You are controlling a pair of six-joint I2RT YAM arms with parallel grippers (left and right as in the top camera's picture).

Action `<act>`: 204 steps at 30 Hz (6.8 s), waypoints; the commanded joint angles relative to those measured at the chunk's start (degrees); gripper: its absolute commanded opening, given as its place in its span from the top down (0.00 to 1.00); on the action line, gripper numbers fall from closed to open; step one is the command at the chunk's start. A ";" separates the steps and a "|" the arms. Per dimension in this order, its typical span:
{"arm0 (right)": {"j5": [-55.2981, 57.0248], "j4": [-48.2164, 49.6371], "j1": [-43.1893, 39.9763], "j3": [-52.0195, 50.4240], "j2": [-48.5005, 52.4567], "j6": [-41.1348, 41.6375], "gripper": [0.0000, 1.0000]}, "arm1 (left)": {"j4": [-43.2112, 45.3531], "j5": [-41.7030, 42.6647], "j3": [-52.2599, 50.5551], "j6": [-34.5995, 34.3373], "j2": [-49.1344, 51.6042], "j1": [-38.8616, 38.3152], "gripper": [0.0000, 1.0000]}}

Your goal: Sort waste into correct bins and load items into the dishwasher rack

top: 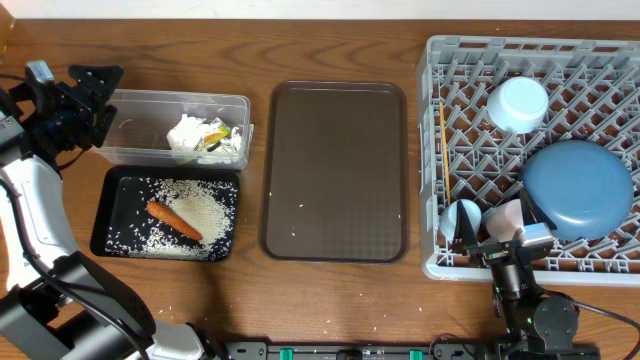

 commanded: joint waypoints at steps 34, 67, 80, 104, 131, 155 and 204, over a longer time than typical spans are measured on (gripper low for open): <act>11.65 -12.57 1.68 -0.09 -0.63 -5.38 0.01 | 0.09 0.72 0.68 -0.09 -0.72 0.15 0.04; 11.63 -12.57 1.68 -0.09 -0.57 -5.16 0.01 | 0.09 0.72 0.68 -0.09 -0.72 0.15 0.04; 11.63 -12.57 1.68 -0.09 -0.57 -5.16 0.01 | 0.07 0.72 0.24 -0.09 -3.32 -0.09 0.04; 11.63 -12.57 1.68 -0.09 -0.57 -5.16 0.01 | 0.09 0.74 0.24 -0.09 -38.80 -31.61 0.04; 11.63 -12.57 1.68 -0.09 -0.57 -5.16 0.01 | 0.17 -1.99 -36.00 21.33 -76.72 -34.10 0.04; 11.63 -12.57 1.68 -0.09 -0.57 -5.16 0.01 | 33.75 -42.47 -70.77 21.66 -93.48 -41.07 0.04; 11.63 -12.57 1.68 -0.09 -0.57 -5.16 0.01 | 16.48 -54.38 -76.63 37.05 -94.95 -37.99 0.04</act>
